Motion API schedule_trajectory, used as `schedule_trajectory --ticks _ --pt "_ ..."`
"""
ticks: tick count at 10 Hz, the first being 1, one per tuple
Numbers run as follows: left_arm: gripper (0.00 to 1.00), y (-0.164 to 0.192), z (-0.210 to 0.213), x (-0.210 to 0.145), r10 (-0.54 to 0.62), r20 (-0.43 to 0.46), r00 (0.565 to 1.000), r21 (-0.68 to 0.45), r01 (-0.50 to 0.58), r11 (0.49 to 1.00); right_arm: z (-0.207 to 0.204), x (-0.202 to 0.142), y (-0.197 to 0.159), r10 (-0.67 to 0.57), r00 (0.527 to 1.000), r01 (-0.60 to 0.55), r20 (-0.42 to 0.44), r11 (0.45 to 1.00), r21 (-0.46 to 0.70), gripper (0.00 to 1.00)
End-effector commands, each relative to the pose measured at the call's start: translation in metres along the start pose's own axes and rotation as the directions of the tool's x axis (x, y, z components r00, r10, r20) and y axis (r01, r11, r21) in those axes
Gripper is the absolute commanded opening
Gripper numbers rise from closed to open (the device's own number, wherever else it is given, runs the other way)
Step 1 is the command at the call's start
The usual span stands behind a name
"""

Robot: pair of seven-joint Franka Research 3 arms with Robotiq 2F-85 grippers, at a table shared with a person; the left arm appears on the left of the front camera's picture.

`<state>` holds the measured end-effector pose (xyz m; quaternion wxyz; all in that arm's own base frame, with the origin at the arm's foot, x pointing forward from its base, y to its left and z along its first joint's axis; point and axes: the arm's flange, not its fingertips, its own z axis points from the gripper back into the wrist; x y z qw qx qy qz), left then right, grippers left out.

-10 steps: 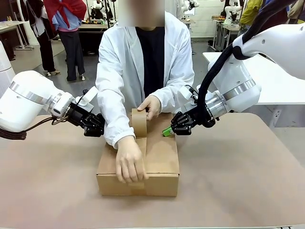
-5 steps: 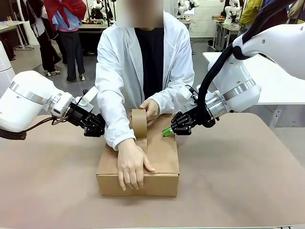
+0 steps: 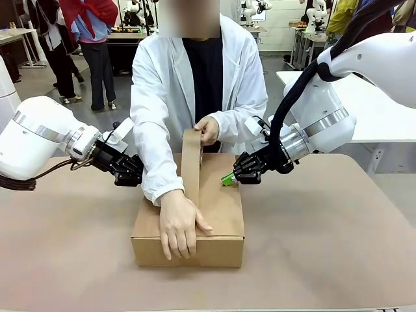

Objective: Wrap the clocks to prevent damage.
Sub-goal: After the human seals the box with tape, release both hands from the side flaps of the Package Box.

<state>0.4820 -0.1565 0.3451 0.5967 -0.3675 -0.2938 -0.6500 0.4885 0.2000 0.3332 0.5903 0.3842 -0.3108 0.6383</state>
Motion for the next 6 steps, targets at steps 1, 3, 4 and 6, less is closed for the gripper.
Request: schedule_trajectory --ticks 1,3,4,6 --pt "0.0 -0.0001 -0.0015 -0.0014 -0.001 -0.002 1.0 0.0 0.001 1.0 -0.0027 -0.0034 -0.0004 -0.006 1.0 0.006 -0.005 1.0 0.0 0.01" --pt "0.0 -0.0001 -0.0015 -0.0014 -0.001 -0.002 1.0 0.0 0.001 1.0 -0.0027 -0.0034 -0.0004 -0.006 1.0 0.006 -0.005 1.0 0.0 0.01" --pt "0.0 -0.0001 -0.0015 -0.0014 -0.001 -0.002 1.0 0.0 0.001 1.0 -0.0027 -0.0034 -0.0004 -0.006 1.0 0.006 -0.005 1.0 0.0 0.01" --pt "0.0 -0.0001 -0.0015 -0.0014 -0.001 -0.002 1.0 0.0 0.001 1.0 -0.0027 -0.0034 -0.0004 -0.006 1.0 0.006 -0.005 1.0 0.0 0.01"
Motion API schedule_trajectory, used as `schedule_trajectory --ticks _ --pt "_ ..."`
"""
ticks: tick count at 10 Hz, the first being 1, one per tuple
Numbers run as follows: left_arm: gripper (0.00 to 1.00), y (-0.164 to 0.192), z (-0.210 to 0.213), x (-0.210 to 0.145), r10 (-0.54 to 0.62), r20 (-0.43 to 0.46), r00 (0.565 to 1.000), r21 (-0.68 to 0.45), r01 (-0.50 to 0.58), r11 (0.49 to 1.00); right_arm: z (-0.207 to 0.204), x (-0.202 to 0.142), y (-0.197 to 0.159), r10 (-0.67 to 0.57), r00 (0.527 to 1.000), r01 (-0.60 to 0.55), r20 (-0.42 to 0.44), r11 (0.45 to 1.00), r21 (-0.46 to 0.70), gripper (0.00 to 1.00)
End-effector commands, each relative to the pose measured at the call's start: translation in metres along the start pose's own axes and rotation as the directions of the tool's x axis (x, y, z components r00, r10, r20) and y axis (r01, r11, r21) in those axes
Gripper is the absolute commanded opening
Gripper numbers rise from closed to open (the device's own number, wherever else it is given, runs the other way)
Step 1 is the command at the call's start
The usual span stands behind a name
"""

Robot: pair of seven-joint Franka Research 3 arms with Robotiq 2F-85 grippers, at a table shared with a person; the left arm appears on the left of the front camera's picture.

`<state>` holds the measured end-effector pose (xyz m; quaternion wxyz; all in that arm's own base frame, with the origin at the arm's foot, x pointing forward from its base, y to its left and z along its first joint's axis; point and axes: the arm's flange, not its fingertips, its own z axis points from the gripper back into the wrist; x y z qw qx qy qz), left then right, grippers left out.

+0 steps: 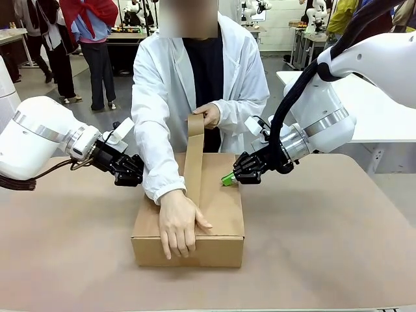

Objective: Wrap the clocks to prevent damage.
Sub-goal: After the human seals the box with tape, release both hands from the side flaps of the Package Box.

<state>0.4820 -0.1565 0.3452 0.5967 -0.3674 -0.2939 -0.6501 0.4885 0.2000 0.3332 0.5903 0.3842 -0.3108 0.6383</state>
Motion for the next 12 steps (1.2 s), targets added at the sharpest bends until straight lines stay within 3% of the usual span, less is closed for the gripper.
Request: schedule_trajectory --ticks 1,12 --pt "0.0 -0.0001 -0.0016 -0.0015 -0.001 -0.002 1.0 0.0 0.001 1.0 -0.0027 -0.0034 -0.0004 -0.006 1.0 0.006 -0.005 1.0 0.0 0.01" --pt "0.0 -0.0001 -0.0016 -0.0015 -0.001 -0.002 1.0 0.0 0.001 1.0 -0.0027 -0.0034 -0.0004 -0.006 1.0 0.006 -0.005 1.0 0.0 0.01"
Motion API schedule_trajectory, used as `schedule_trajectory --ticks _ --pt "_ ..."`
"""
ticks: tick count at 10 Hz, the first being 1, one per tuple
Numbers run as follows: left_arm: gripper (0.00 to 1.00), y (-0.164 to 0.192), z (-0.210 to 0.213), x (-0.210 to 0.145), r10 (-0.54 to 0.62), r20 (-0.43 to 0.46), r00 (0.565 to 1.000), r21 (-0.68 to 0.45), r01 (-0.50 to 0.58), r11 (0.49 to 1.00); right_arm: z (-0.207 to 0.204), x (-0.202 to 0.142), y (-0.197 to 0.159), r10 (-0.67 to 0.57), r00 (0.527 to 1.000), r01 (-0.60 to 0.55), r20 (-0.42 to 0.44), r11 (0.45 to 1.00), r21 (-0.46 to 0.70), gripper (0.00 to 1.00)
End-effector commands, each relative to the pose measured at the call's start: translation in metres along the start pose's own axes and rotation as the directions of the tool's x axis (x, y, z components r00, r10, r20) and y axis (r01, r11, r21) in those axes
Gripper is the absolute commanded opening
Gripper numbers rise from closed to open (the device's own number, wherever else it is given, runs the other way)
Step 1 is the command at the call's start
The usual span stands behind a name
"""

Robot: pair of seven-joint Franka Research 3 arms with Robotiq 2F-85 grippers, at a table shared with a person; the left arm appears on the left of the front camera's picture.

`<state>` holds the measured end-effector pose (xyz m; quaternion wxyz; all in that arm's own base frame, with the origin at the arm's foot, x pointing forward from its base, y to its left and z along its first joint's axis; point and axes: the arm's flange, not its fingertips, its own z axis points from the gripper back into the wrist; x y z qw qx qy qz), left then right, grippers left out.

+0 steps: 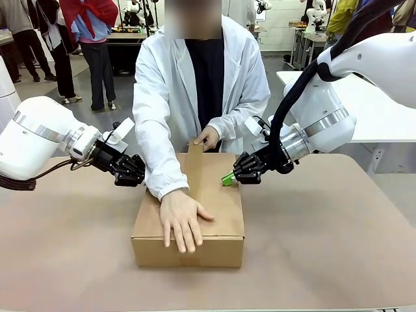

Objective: Wrap the clocks to prevent damage.
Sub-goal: After the human seals the box with tape, release both hands from the side flaps of the Package Box.

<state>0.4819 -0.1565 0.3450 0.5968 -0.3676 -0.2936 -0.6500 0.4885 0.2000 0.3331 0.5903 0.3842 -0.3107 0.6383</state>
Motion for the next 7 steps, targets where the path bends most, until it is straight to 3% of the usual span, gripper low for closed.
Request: schedule_trajectory --ticks 1,7 --pt "0.0 0.0 -0.0014 -0.0013 -0.001 -0.002 1.0 0.0 0.001 1.0 -0.0026 -0.0033 -0.0004 -0.006 1.0 0.006 -0.005 1.0 0.0 0.01" --pt "0.0 0.0 -0.0014 -0.0013 -0.001 -0.002 1.0 0.0 0.001 1.0 -0.0026 -0.0033 -0.0004 -0.006 1.0 0.006 -0.005 1.0 0.0 0.01"
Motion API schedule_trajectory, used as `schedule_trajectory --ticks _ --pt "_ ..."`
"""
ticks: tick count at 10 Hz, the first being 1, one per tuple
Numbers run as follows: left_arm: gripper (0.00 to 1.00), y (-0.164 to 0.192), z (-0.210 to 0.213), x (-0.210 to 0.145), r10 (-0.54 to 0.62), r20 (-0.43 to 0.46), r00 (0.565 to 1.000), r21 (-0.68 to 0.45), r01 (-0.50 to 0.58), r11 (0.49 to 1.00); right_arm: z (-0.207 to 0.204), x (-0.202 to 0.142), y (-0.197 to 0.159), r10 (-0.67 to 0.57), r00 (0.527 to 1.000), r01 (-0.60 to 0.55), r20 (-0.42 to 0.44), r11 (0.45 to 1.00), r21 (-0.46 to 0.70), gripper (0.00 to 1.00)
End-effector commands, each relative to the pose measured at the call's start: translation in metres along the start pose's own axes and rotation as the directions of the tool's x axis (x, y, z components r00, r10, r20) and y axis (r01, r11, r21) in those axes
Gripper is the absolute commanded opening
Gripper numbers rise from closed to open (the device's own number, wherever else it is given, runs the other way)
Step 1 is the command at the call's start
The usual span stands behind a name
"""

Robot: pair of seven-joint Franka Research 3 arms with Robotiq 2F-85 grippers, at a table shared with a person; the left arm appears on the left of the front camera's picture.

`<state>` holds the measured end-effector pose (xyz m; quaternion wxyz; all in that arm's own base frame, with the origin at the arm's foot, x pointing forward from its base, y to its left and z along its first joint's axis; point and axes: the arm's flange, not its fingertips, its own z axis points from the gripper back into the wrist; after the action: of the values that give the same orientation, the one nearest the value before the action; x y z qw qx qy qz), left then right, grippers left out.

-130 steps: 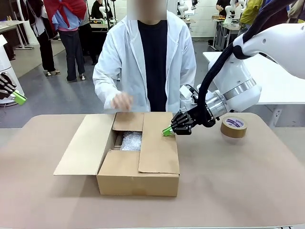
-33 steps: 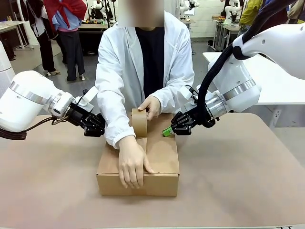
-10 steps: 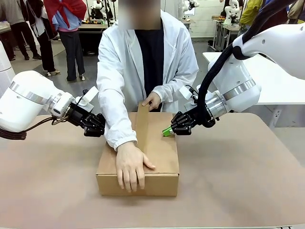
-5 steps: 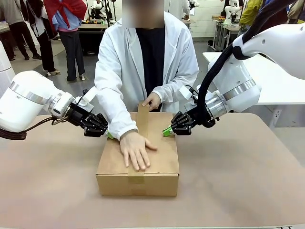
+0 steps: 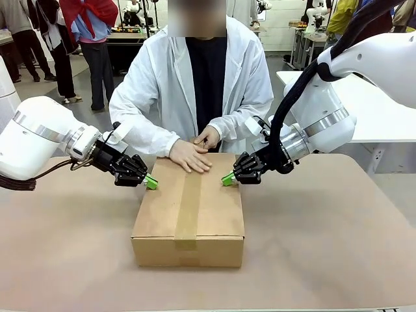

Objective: Wrap the clocks to prevent damage.
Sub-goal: After the human seals the box with tape, release both hands from the side flaps of the Package Box.

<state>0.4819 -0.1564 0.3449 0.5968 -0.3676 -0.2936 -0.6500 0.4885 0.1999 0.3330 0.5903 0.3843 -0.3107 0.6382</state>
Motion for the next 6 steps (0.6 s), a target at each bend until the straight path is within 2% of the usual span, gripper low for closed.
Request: schedule_trajectory --ticks 1,6 --pt "0.0 0.0 -0.0014 -0.0013 -0.001 -0.002 1.0 0.0 0.001 1.0 -0.0026 -0.0032 -0.0004 -0.005 1.0 0.005 -0.005 1.0 -0.001 0.01" --pt "0.0 0.0 -0.0014 -0.0013 -0.001 -0.002 1.0 0.0 0.001 1.0 -0.0026 -0.0032 -0.0004 -0.005 1.0 0.005 -0.005 1.0 -0.001 0.01"
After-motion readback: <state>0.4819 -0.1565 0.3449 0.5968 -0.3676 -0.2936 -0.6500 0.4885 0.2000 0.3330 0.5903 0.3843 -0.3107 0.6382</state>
